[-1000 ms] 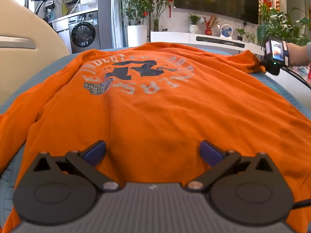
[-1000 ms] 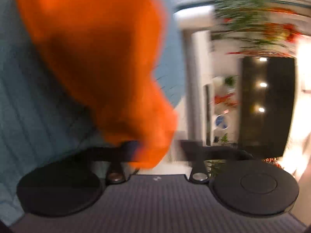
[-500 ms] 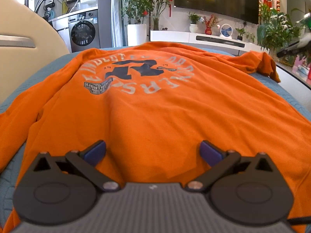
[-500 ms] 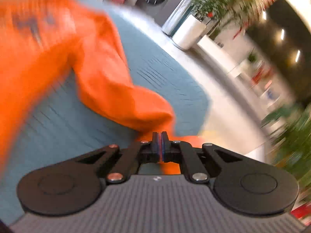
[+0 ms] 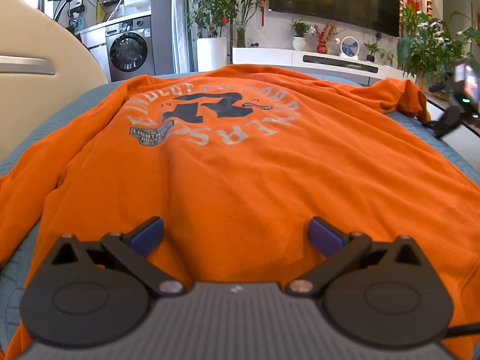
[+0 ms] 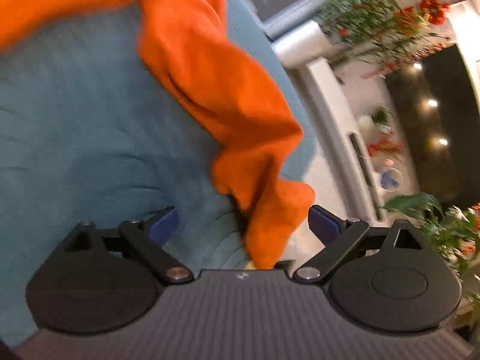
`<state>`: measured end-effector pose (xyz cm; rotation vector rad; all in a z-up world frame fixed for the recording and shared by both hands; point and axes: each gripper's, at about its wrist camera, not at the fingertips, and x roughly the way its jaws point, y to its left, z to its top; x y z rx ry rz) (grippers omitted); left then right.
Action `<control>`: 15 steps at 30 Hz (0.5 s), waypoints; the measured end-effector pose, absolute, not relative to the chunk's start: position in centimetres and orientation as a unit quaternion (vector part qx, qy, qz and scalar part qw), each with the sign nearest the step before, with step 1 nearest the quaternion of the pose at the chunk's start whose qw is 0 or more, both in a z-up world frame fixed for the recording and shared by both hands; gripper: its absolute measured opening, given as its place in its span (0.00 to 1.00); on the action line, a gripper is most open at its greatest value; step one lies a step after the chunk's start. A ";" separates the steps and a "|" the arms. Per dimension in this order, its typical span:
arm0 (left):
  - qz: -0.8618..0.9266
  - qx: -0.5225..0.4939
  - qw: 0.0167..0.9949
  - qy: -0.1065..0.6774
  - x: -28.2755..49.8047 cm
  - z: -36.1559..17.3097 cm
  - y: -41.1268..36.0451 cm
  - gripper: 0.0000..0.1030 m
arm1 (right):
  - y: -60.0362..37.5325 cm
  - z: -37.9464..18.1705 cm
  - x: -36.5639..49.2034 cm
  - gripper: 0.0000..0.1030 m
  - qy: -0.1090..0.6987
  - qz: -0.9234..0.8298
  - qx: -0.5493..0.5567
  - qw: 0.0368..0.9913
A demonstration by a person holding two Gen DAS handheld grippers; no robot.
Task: Fold clothes
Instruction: 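Grasp the sleeve cuff with the right gripper and lift it, then pull the held sleeve outward with the right gripper to straighten it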
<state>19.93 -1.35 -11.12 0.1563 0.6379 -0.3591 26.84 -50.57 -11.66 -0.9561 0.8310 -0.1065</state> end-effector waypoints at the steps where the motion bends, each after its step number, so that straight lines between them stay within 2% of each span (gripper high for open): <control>1: -0.176 0.076 0.931 0.312 19.9 -11.1 -1.3 1.00 | -51.0 -12.0 28.4 0.90 0.397 -0.066 -0.425 0.811; 2: -0.176 0.076 0.931 0.312 20.0 -11.1 -1.3 1.00 | -51.5 -12.2 30.0 0.75 0.406 -0.083 -0.403 0.816; 3: -0.176 0.075 0.930 0.313 20.0 -11.1 -1.3 1.00 | -52.3 -12.3 32.0 0.10 0.452 -0.095 -0.359 0.811; 4: -0.176 0.075 0.930 0.313 20.0 -11.1 -1.3 1.00 | -53.6 -11.9 31.3 0.06 0.466 -0.098 -0.346 0.808; 6: -0.177 0.074 0.930 0.313 20.0 -11.1 -1.3 1.00 | -52.5 -10.3 32.7 0.06 0.501 -0.107 -0.281 0.811; 10: -0.177 0.075 0.929 0.315 20.0 -11.0 -1.3 1.00 | -49.1 -3.1 29.6 0.06 0.471 -0.071 -0.176 0.861; 15: -0.177 0.075 0.928 0.318 20.0 -10.8 -1.2 1.00 | -44.9 5.3 19.6 0.06 0.416 -0.008 -0.052 0.908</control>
